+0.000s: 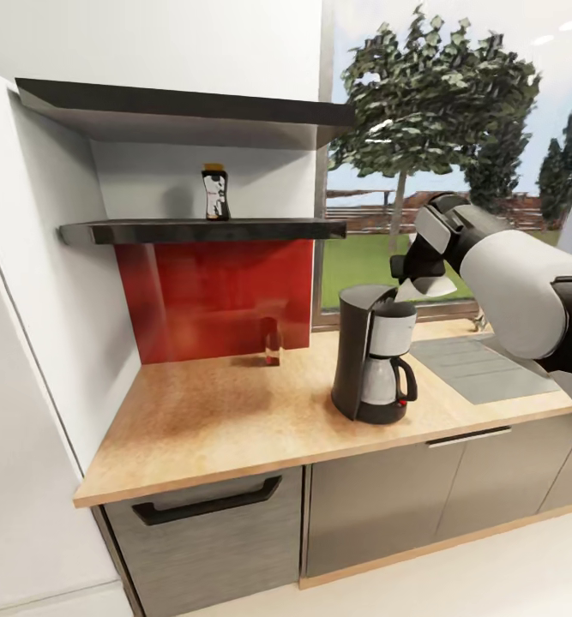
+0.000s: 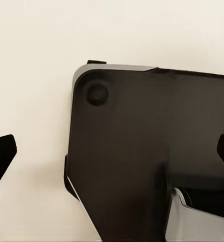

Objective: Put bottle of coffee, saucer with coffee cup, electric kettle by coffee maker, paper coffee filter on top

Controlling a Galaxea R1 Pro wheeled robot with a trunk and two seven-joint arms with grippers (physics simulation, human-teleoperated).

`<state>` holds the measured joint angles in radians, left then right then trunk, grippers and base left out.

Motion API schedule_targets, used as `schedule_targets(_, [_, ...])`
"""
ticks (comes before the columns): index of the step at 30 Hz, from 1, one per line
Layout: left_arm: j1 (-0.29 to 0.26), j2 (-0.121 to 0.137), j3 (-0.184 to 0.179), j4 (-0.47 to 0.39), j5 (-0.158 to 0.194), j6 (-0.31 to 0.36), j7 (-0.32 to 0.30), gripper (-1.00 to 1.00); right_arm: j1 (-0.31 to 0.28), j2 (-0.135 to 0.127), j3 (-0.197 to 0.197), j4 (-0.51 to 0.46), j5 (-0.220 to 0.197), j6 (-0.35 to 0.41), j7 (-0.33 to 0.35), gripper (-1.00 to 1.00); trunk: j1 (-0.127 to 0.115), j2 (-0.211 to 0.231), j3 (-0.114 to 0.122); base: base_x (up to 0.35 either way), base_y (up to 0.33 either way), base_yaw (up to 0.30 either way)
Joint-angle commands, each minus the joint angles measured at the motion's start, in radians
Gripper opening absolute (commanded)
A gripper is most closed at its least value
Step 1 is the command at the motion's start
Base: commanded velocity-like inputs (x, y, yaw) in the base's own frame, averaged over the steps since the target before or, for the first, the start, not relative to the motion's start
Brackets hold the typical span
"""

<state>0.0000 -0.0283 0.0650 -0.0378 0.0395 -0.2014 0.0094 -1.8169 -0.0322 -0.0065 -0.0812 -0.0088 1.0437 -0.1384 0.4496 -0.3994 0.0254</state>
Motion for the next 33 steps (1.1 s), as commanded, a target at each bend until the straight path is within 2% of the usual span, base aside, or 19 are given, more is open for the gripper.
schedule_targets(1, [0.000, 0.000, 0.006, 0.002, 0.003, -0.003, 0.000, 1.00, 0.000, 0.000, -0.001, -0.001, -0.002, 0.004, -0.004, -1.00, 0.000, -0.001, 0.000, 0.033, 0.007, 0.000])
schedule_targets(24, [0.000, -0.001, 0.006, 0.004, 0.003, -0.003, 0.000, 1.00, 0.000, -0.002, -0.001, 0.000, -0.001, 0.004, -0.007, -1.00, 0.000, -0.001, -0.001, 0.029, 0.000, 0.000])
schedule_targets(33, [0.000, -0.001, 0.006, 0.004, 0.003, -0.003, 0.000, 1.00, 0.001, -0.002, -0.002, 0.000, 0.000, 0.004, -0.007, -1.00, 0.000, -0.001, -0.011, 0.000, 0.000, -0.062])
